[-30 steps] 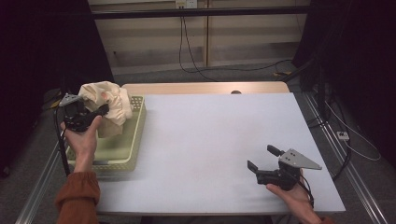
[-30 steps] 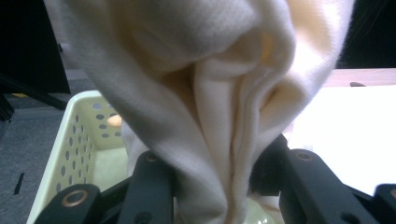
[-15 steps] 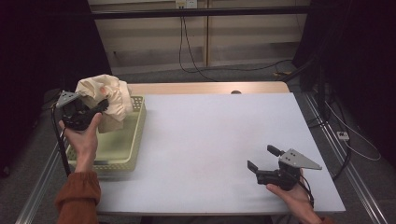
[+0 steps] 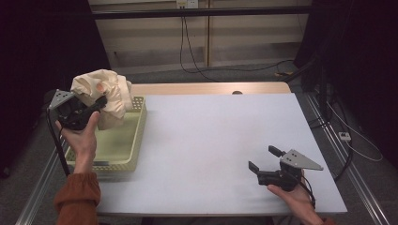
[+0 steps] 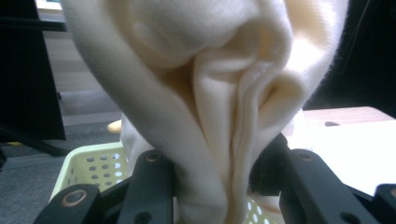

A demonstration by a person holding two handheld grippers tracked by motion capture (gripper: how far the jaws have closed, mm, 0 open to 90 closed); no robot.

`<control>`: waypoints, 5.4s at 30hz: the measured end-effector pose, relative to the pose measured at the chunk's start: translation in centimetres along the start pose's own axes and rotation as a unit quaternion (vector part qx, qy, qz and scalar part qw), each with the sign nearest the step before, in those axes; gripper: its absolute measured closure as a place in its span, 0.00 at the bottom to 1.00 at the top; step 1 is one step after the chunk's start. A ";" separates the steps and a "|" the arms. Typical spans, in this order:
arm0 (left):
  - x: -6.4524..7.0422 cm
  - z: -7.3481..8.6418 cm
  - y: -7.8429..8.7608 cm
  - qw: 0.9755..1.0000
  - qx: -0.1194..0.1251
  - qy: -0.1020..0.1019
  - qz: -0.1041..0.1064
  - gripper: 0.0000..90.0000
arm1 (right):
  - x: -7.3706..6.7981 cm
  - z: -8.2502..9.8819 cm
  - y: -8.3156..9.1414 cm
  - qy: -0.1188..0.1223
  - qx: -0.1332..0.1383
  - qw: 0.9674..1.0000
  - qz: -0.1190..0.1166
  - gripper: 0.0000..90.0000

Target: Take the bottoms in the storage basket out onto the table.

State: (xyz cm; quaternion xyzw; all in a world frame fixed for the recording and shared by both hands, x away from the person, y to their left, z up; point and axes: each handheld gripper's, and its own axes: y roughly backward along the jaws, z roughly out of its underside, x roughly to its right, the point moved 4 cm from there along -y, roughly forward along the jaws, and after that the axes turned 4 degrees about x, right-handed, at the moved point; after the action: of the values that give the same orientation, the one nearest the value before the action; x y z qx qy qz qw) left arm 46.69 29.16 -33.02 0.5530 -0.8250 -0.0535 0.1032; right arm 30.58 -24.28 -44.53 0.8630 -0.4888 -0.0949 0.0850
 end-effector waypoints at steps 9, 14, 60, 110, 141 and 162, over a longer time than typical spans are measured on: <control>1.3 -0.5 0.0 1.000 0.003 -0.016 0.022 0.73 | 0.0 0.0 0.0 0.000 0.000 1.000 0.000 0.06; 1.9 -0.9 -0.1 0.999 0.004 -0.020 0.032 0.73 | 0.0 0.0 0.0 0.000 0.000 1.000 0.000 0.05; 7.4 -2.5 -0.5 0.995 0.000 -0.053 0.088 0.73 | -0.1 0.0 0.0 -0.001 0.001 1.000 -0.004 0.05; 14.8 -2.4 -2.0 0.984 -0.022 -0.084 0.158 0.73 | -0.1 0.0 0.0 0.002 0.001 1.000 -0.005 0.05; 18.0 -3.0 -4.1 0.978 -0.031 -0.084 0.187 0.73 | 0.0 0.0 0.0 0.001 0.000 1.000 -0.006 0.05; 20.6 -2.7 -5.6 0.973 -0.042 -0.079 0.211 0.73 | 0.0 0.0 0.0 -0.001 0.001 1.000 -0.006 0.05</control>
State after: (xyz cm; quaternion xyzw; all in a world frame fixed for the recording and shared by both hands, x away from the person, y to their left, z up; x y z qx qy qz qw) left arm 44.75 8.06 -29.22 0.3561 -0.9255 -0.1085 0.0693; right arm 30.55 -24.29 -44.51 0.8660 -0.4837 -0.0962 0.0828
